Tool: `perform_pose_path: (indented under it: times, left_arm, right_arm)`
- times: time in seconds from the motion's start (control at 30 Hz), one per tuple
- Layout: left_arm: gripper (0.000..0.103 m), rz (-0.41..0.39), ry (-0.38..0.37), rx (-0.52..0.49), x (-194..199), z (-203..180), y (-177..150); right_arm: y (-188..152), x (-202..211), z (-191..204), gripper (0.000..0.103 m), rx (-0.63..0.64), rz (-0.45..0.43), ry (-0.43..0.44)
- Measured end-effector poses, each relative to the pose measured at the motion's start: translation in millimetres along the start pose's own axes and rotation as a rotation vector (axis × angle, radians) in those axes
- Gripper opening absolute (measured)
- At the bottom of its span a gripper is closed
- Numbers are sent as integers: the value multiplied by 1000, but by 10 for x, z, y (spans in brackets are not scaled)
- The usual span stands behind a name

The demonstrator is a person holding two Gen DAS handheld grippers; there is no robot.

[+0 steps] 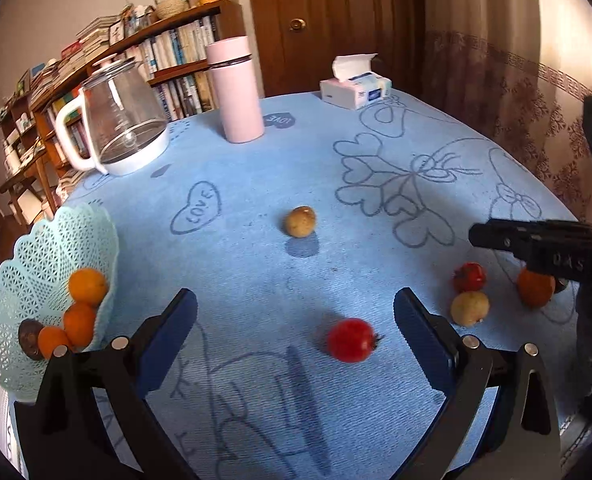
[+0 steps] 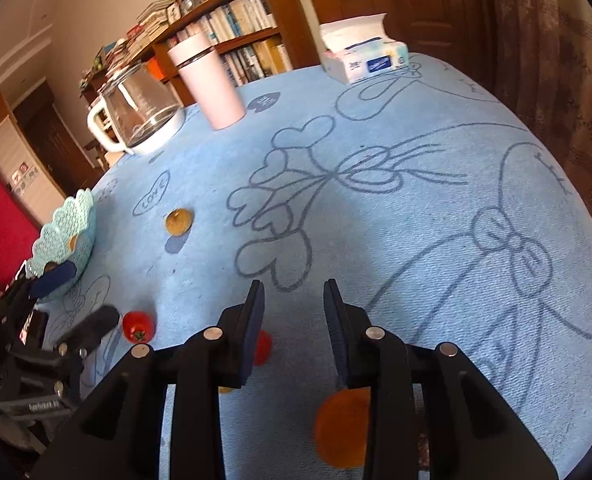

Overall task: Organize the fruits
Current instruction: 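Move the left tool toward the small tan fruit while the right tool hovers over the cloth, then close the left tool on the tan fruit while the right tool approaches a red tomato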

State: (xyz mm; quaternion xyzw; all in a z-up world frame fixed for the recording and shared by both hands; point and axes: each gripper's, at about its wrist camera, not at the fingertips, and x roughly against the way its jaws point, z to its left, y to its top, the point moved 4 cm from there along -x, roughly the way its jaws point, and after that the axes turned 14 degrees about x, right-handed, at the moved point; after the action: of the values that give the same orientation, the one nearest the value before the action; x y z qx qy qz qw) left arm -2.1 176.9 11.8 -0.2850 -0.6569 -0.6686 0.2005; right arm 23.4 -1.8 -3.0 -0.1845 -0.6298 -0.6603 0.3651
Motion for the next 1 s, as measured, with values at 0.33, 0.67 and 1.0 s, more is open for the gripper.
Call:
perform_pose_path:
  times: [0.33, 0.67, 1.0]
  left_arm:
    - [100, 24, -114, -153, -60, -615, -107]
    - [78, 98, -182, -240, -272, -947, -255]
    - [30, 165, -258, -242, -323, -989, -340]
  right_arm:
    - [-42, 4, -286, 53, -33, 24, -73]
    - [-93, -38, -399, 58, -62, 40, -72]
    - [-97, -13, -379, 59, -60, 13, -42]
